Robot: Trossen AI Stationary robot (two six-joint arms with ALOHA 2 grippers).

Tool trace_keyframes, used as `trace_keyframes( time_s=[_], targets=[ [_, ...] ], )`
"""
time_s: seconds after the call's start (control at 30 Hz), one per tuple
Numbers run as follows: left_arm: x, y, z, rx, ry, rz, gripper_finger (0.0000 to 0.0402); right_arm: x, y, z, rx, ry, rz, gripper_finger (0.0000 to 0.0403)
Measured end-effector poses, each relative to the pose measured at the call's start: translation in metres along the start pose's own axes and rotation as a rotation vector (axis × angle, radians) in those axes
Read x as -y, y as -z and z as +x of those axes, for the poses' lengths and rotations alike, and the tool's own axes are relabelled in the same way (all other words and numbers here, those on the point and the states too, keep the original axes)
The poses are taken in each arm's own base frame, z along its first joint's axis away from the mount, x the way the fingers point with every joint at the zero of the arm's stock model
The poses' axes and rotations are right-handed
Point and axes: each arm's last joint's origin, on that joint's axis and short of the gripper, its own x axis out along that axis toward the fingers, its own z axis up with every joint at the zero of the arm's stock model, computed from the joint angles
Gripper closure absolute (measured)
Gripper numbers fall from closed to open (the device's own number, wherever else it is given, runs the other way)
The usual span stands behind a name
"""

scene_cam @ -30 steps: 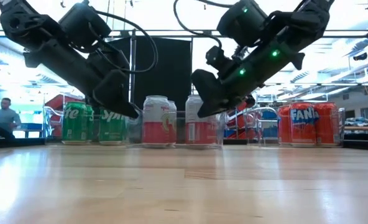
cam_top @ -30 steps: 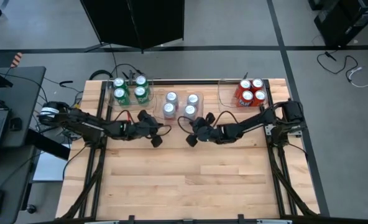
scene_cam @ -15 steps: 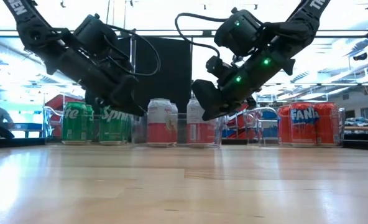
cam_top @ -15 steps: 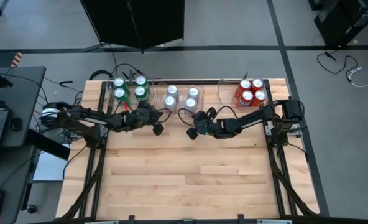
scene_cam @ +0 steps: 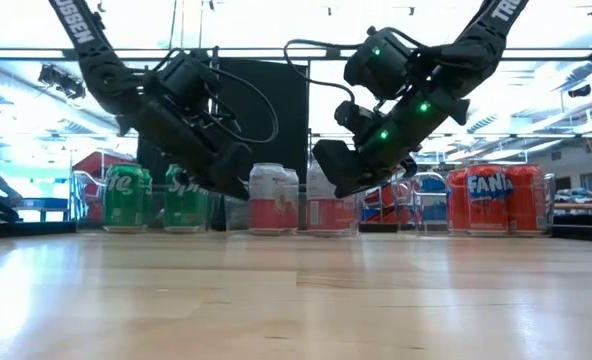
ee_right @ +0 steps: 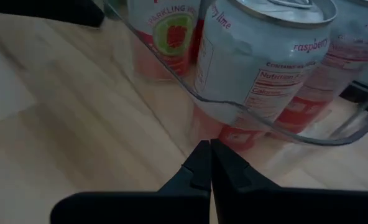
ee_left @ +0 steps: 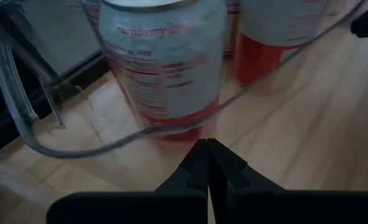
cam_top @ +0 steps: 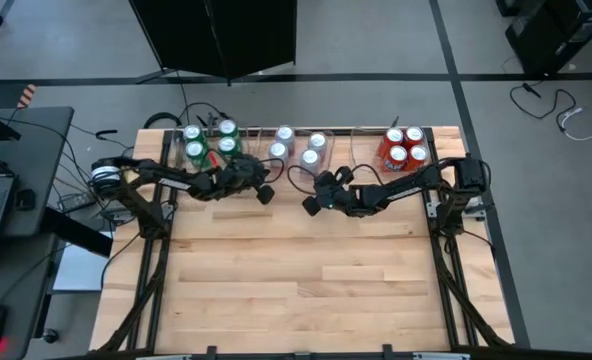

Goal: Sort soda cans
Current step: Adjust the transparent bin from middle left to top center

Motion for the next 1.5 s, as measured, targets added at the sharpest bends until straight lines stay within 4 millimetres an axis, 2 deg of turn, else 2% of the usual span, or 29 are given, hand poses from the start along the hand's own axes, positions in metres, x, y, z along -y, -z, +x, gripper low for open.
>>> trace_keyframes(
  time_s=[0.2, 0.57, 0.73, 0.9, 1.07, 1.2, 1.33, 1.5],
  targets=[
    [0.006, -0.009, 0.011, 0.007, 0.038, 0.002, 0.0401, 0.013, 0.002, 0.007, -0.052, 0.073, -0.014, 0.0403],
    [0.014, -0.010, 0.005, -0.014, 0.092, 0.022, 0.0401, 0.033, 0.001, 0.019, -0.095, 0.165, -0.013, 0.0403],
    [0.026, -0.019, -0.022, -0.027, 0.158, 0.054, 0.0401, 0.043, -0.001, 0.022, -0.110, 0.208, -0.033, 0.0403],
    [0.034, -0.015, -0.059, -0.135, 0.177, 0.085, 0.0401, 0.047, -0.012, 0.011, -0.097, 0.208, -0.035, 0.0403],
    [0.032, -0.004, -0.093, -0.247, 0.020, 0.018, 0.0401, 0.041, -0.027, -0.011, -0.037, 0.149, -0.037, 0.0403],
    [0.019, 0.013, -0.115, -0.351, -0.209, -0.134, 0.0401, 0.029, -0.031, -0.031, -0.002, 0.076, -0.075, 0.0403],
    [0.002, 0.038, -0.127, -0.462, -0.434, -0.218, 0.0401, 0.017, -0.031, -0.047, 0.022, 0.014, -0.095, 0.0403],
    [-0.015, 0.065, -0.129, -0.495, -0.598, -0.282, 0.0401, 0.009, -0.030, -0.056, 0.047, -0.023, -0.106, 0.0403]
  ],
)
